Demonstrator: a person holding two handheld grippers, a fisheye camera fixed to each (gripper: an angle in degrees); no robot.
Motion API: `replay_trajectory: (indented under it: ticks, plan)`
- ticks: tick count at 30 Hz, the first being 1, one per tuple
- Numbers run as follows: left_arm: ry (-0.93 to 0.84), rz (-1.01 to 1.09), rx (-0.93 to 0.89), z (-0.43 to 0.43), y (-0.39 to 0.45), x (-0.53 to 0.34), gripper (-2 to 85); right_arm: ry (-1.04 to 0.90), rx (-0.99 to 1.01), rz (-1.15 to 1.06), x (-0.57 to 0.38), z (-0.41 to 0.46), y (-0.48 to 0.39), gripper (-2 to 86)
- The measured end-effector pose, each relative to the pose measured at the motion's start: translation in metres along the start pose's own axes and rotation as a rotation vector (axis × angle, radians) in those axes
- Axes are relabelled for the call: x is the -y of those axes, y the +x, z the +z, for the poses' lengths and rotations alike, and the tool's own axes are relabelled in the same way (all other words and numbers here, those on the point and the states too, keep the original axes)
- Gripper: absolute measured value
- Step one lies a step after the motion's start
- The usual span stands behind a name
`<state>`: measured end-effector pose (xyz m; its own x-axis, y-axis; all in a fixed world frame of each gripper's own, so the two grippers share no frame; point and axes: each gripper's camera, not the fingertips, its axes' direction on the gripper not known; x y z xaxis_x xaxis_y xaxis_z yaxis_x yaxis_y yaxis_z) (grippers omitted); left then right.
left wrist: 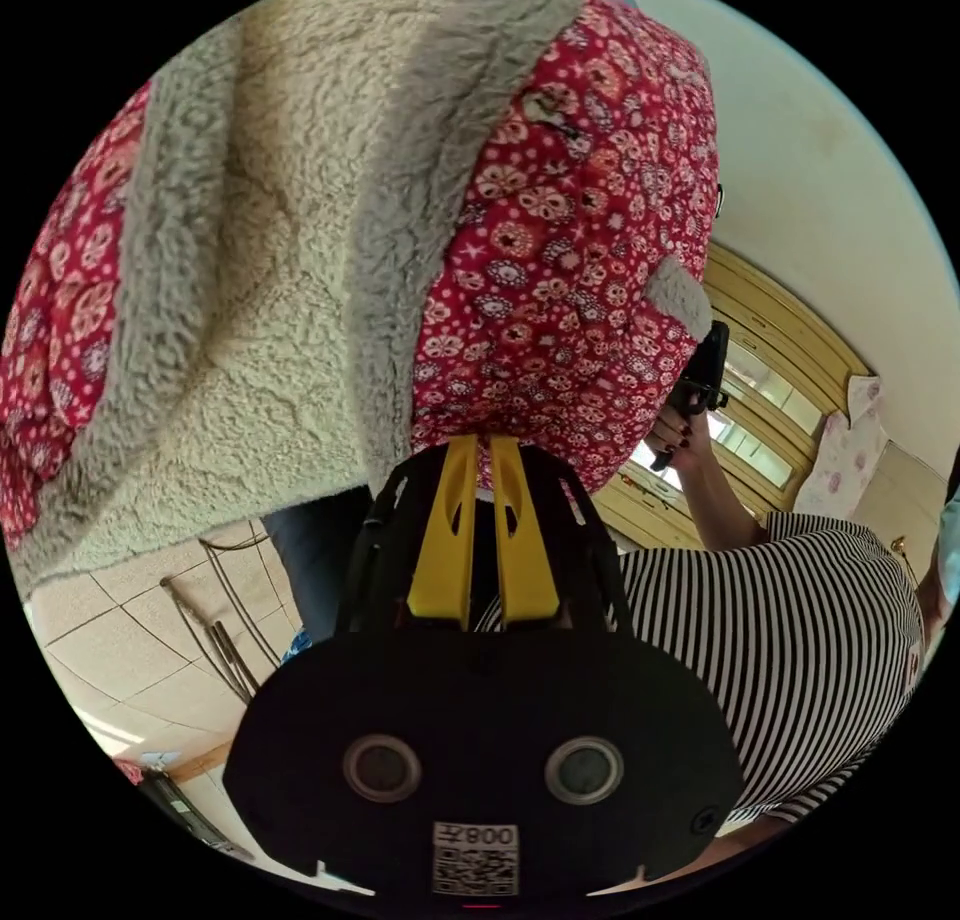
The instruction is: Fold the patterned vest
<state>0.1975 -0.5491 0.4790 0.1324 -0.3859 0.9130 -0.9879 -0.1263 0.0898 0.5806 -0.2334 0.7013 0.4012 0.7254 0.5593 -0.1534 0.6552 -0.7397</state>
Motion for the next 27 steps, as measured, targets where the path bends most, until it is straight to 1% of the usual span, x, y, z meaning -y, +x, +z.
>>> replay_trajectory:
  ticks: [2,4,5,7,10,12,14,15,18,20,22,24,26,27]
  plan:
    - [-0.041,0.01,0.016,0.008,0.015,0.007,3.3,0.014,-0.017,0.032,-0.015,-0.005,0.001,0.8]
    - [-0.085,0.015,0.051,0.012,0.027,0.013,3.4,-0.013,-0.123,0.126,-0.026,0.002,0.016,0.8]
    - [-0.083,0.016,0.053,0.008,0.033,0.014,3.5,-0.024,-0.135,0.153,-0.028,0.005,0.023,0.9]
    - [-0.041,0.013,0.051,-0.007,0.043,0.015,4.0,-0.038,-0.098,0.294,-0.027,0.018,0.058,0.9]
    - [0.067,0.026,0.081,-0.045,0.066,0.018,5.5,0.023,-0.084,0.384,-0.028,0.02,0.069,0.6]
    - [0.184,0.057,0.156,-0.084,0.09,0.027,6.8,0.06,-0.096,0.393,-0.033,0.014,0.063,0.6]
    - [0.26,0.079,0.229,-0.114,0.107,0.04,7.7,0.114,-0.111,0.416,-0.042,0.004,0.056,0.8]
    - [0.323,0.094,0.273,-0.135,0.117,0.05,8.1,0.168,-0.102,0.433,-0.048,-0.005,0.052,1.2]
    - [0.461,0.113,0.327,-0.187,0.139,0.078,8.8,0.334,-0.032,0.404,-0.055,-0.031,0.031,3.3]
    - [0.498,0.129,0.355,-0.21,0.152,0.095,9.2,0.412,-0.005,0.33,-0.046,-0.044,0.009,4.9]
    - [0.469,0.149,0.395,-0.218,0.168,0.115,9.6,0.457,-0.031,0.213,-0.016,-0.054,-0.028,6.1]
    - [0.38,0.17,0.404,-0.206,0.186,0.141,10.4,0.48,-0.06,0.129,0.012,-0.058,-0.054,6.9]
    - [0.32,0.214,0.335,-0.186,0.201,0.158,10.7,0.491,-0.045,0.045,0.042,-0.06,-0.077,7.1]
    - [0.277,0.252,0.297,-0.169,0.213,0.169,10.8,0.486,-0.068,0.013,0.06,-0.06,-0.088,7.3]
